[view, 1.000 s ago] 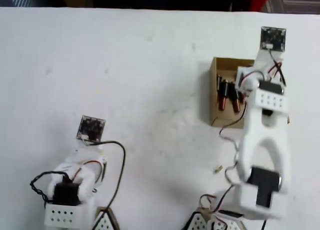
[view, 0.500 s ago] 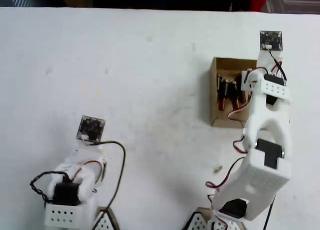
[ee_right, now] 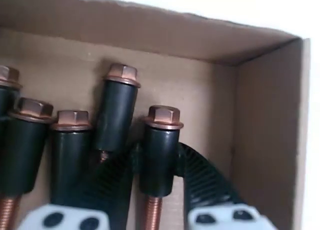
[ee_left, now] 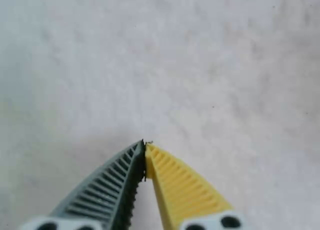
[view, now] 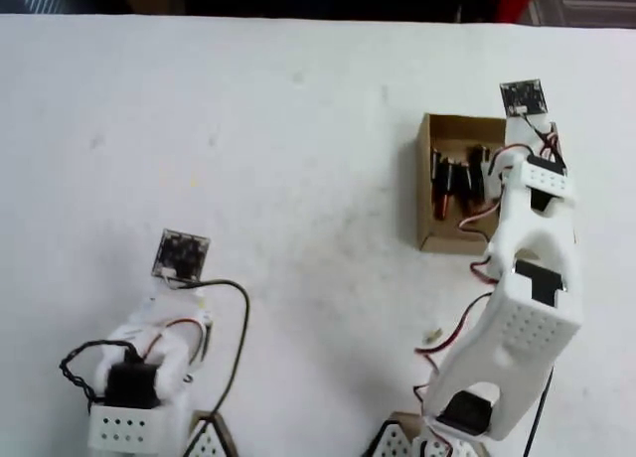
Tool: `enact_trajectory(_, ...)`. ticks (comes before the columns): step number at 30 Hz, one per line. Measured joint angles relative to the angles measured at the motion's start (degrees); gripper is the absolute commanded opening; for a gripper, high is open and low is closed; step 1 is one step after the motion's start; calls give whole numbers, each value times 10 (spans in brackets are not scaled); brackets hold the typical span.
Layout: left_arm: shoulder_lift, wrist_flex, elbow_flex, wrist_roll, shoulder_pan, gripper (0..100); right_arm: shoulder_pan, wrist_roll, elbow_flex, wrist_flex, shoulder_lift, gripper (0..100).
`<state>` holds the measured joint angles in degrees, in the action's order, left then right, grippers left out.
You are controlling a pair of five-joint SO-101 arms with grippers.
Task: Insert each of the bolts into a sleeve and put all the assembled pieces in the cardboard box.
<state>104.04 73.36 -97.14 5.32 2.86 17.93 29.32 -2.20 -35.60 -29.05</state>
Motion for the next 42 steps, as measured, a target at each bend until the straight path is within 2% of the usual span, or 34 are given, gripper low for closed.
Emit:
enact_trajectory(3,0,0,0,0,0,23,0,28,0,4,-7,28)
enact_trajectory(9,0,0,0,0,0,23,-1,42,1,4,-9,149)
enact_trajectory(19,0,0,0,0,0,23,-4,47,-2,-2,20,74)
enact_trajectory(26,0,0,0,0,0,23,-25,47,-2,-48,163,35)
enact_trajectory(36,0,0,0,0,0,23,-124,47,-2,-242,433,18)
enact_trajectory(42,0,0,0,0,0,23,-171,-29,-2,-322,579,17)
